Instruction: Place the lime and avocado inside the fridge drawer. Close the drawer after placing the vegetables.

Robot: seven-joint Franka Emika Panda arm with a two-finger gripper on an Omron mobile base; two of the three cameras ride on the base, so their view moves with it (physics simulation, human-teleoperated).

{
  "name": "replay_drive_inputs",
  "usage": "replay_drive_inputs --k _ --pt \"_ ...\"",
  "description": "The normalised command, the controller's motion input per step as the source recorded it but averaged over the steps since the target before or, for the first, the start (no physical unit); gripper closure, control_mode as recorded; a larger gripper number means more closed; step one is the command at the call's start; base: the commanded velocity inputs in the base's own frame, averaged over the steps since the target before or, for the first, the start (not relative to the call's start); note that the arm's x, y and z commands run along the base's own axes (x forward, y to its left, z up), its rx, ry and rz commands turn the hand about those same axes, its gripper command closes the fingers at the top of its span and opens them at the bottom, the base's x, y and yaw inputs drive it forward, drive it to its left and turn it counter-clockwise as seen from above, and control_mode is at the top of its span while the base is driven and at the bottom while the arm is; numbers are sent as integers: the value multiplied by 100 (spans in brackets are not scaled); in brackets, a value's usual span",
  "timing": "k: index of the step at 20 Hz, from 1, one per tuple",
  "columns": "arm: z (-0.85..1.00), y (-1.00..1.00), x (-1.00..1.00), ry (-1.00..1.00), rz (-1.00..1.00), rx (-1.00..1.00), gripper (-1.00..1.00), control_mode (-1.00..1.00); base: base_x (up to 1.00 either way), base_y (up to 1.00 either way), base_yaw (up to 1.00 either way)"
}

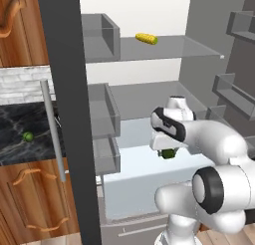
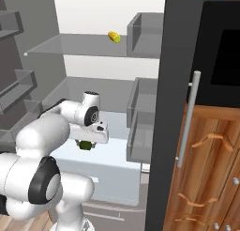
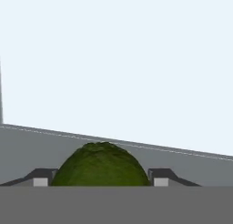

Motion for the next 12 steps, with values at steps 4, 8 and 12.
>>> replay_drive_inputs --k 4,8,12 --pt "-97 1 3 13 0 0 100 -100 0 0 0" --pt "-97 0 -7 10 0 0 100 -100 0 0 0" --pt "-68 7 -9 11 0 -2 -100 -100 0 0 0"
